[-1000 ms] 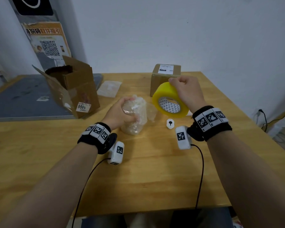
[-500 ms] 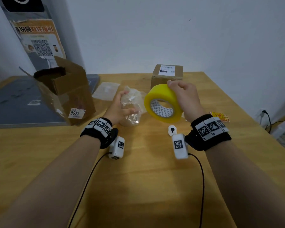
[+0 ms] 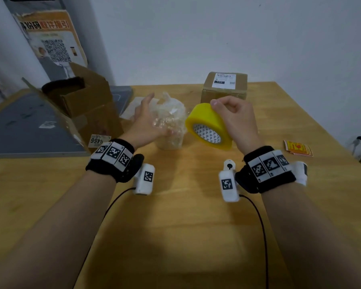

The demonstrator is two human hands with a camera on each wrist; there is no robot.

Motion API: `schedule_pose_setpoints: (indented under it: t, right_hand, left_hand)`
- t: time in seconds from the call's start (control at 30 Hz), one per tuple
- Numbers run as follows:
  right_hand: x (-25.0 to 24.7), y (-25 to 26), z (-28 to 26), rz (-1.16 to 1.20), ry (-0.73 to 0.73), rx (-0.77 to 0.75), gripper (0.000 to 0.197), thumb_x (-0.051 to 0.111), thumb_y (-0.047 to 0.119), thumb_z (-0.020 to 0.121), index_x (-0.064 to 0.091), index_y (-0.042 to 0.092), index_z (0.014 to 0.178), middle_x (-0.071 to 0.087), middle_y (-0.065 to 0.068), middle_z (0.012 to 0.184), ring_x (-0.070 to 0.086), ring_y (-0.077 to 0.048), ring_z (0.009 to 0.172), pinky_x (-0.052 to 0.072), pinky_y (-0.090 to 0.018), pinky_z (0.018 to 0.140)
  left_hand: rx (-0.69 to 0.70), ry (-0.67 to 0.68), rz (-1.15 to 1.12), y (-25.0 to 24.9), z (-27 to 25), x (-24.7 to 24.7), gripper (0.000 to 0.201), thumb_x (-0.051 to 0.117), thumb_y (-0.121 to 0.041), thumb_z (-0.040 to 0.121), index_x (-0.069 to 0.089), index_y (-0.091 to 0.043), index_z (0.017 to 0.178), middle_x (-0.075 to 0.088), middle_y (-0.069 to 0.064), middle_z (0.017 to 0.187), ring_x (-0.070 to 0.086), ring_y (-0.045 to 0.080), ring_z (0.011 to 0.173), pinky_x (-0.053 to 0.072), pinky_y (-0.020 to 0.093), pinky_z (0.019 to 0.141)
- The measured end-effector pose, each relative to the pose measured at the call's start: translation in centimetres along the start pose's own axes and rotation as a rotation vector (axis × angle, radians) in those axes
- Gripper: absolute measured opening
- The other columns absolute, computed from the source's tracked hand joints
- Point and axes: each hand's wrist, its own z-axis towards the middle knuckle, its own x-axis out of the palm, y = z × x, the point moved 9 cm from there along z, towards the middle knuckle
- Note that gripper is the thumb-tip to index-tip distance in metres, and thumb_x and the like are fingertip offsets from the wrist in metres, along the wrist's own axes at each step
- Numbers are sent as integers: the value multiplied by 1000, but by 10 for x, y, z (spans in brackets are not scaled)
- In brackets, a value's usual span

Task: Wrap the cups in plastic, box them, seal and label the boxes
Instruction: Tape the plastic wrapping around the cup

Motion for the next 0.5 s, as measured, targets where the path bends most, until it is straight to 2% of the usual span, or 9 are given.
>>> schedule_pose_setpoints:
  t: [0.07, 0.1, 0.17, 0.23, 0.3, 0.33, 0.37, 0.43, 0.5]
  right_hand:
    - [1, 8, -6, -16, 14, -20, 18, 71, 27, 97, 77, 10, 94, 71, 15, 83, 62, 14, 72, 45, -6, 64]
    - [0, 13, -10, -26, 17, -33, 19, 71, 27, 97, 77, 9, 94, 70, 15, 82, 61, 15, 72, 44, -5, 64]
    - [0, 25, -17, -34, 22, -57, 16, 72, 25, 97, 76, 10, 93, 69, 17, 82, 61, 17, 72, 43, -4, 65]
    - [1, 37, -25, -24, 25, -78, 14, 73, 23, 96, 75, 10, 94, 69, 19, 81, 61, 17, 73, 42, -4, 65]
    - [3, 48, -33, -25, 34, -105, 13, 73, 21, 96, 75, 9, 94, 67, 25, 70, 61, 15, 68, 42, -4, 64]
    - [5, 54, -38, -29, 42, -115, 12, 72, 21, 96, 75, 10, 94, 65, 28, 64, 60, 14, 65, 42, -4, 63]
    - [6, 58, -41, -29, 47, -124, 11, 72, 21, 97, 74, 11, 93, 64, 29, 62, 60, 14, 65, 41, -4, 63]
    - [6, 66, -47, -26, 39, -147, 11, 72, 23, 97, 75, 14, 92, 69, 25, 68, 62, 12, 70, 44, -7, 68]
    - [4, 72, -51, -30, 26, -159, 12, 72, 25, 96, 76, 14, 94, 72, 18, 77, 64, 11, 75, 46, -9, 71]
  left_hand:
    - [25, -72, 17, -18, -13, -18, 81, 83, -32, 82, 38, -43, 148, 29, 2, 157, 25, 28, 148, 27, 50, 121]
    - [63, -128, 56, -32, -20, -28, 59, 76, -27, 88, 50, -46, 137, 34, 0, 152, 25, 27, 146, 26, 48, 121]
    - [151, -198, 124, -62, -38, -37, 40, 65, -21, 92, 61, -51, 119, 42, -7, 142, 28, 24, 141, 24, 43, 116]
    - [177, -124, 143, -84, -51, -26, 32, 60, -32, 96, 65, -46, 124, 47, -11, 139, 31, 21, 141, 22, 42, 118]
    - [157, 9, 142, -96, -64, -5, 48, 53, -56, 89, 64, -39, 132, 54, -9, 145, 39, 21, 142, 25, 50, 121]
    - [155, 49, 124, -100, -70, 2, 57, 48, -64, 83, 66, -38, 131, 59, -9, 142, 46, 21, 139, 31, 53, 118]
    - [176, 55, 100, -105, -76, 6, 58, 47, -66, 81, 68, -39, 127, 65, -10, 135, 53, 20, 132, 38, 53, 114]
    - [238, 9, 50, -115, -86, 3, 44, 54, -54, 91, 70, -35, 126, 70, -11, 128, 59, 16, 125, 45, 45, 109]
    - [274, -72, 16, -121, -95, -5, 37, 62, -36, 99, 69, -27, 133, 67, -8, 134, 59, 13, 125, 46, 34, 107]
